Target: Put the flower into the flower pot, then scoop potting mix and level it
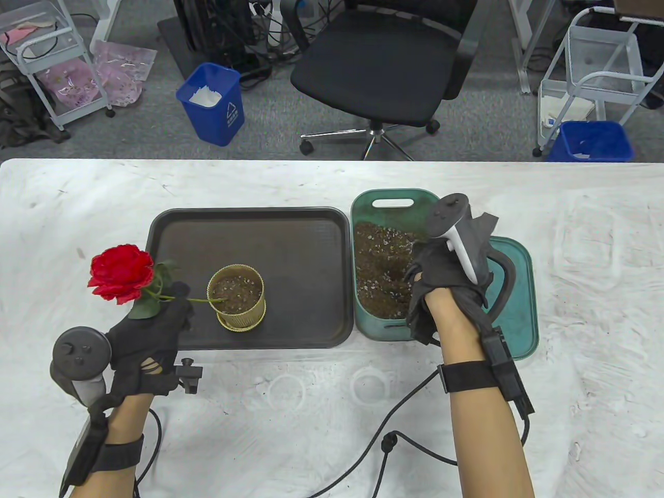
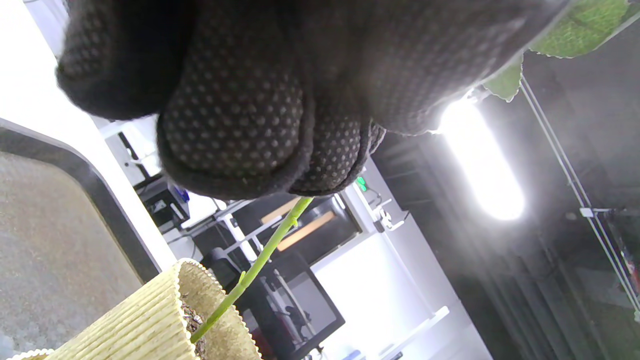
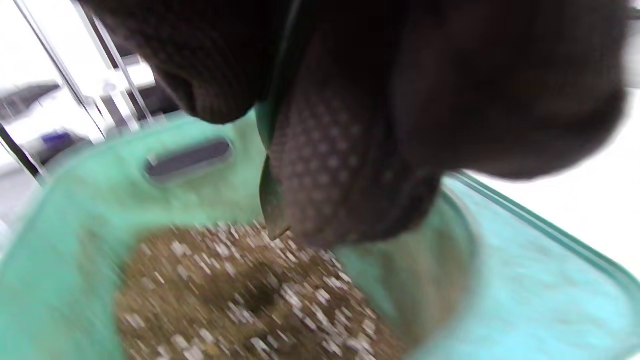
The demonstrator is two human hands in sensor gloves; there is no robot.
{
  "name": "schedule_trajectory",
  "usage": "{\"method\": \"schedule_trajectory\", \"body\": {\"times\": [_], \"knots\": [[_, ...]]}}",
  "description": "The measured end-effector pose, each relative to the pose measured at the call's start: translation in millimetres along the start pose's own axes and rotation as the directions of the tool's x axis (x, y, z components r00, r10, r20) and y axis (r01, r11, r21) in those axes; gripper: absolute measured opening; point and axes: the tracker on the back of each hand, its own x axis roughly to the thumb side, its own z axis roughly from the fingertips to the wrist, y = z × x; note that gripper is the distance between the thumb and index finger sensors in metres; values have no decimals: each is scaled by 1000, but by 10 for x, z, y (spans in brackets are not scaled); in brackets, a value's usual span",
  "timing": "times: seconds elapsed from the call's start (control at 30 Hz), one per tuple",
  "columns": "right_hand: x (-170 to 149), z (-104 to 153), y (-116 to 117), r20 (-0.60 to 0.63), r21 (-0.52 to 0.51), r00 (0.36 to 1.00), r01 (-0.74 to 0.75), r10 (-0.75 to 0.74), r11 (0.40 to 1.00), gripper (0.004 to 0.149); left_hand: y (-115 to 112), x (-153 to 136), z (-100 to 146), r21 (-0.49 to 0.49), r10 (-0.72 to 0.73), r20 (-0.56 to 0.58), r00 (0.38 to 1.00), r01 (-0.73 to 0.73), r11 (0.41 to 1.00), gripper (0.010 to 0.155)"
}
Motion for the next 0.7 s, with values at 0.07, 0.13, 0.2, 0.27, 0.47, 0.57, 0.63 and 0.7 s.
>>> {"method": "schedule_trajectory", "body": {"times": [0.07, 0.13, 0.2, 0.27, 0.47, 0.57, 0.63, 0.7], "knots": [[41, -34, 87, -11, 17, 998, -69, 69, 997, 51, -1, 0, 0, -1, 0, 0, 1000, 0, 1000, 43], [79, -68, 171, -19, 29, 994, -109, 110, 994, 51, 1, -1, 0, 0, -1, 1, 1000, 1, 1000, 43], [99, -102, 238, -19, 66, 990, -137, 138, 988, 50, 2, -3, 0, 1, -1, 0, 1000, 1, 1000, 43], [101, -133, 283, -11, 113, 993, -113, 115, 987, 50, 2, -3, 0, 1, 0, -1, 1000, 0, 1000, 43], [52, -227, 332, 2, 227, 1000, 20, -21, 974, 50, 5, -6, -3, 2, -3, 0, 1000, 3, 1000, 43], [9, -287, 387, -5, 307, 991, 131, -136, 943, 51, 7, -6, -3, 2, -4, 0, 1000, 4, 1000, 43], [-14, -315, 410, -13, 317, 987, 156, -161, 935, 51, 5, -7, -3, 2, -4, 1, 1000, 4, 1000, 44], [-29, -344, 439, -9, 345, 978, 200, -210, 917, 52, 2, -8, -5, 1, -4, 1, 1000, 4, 1000, 43]]}}
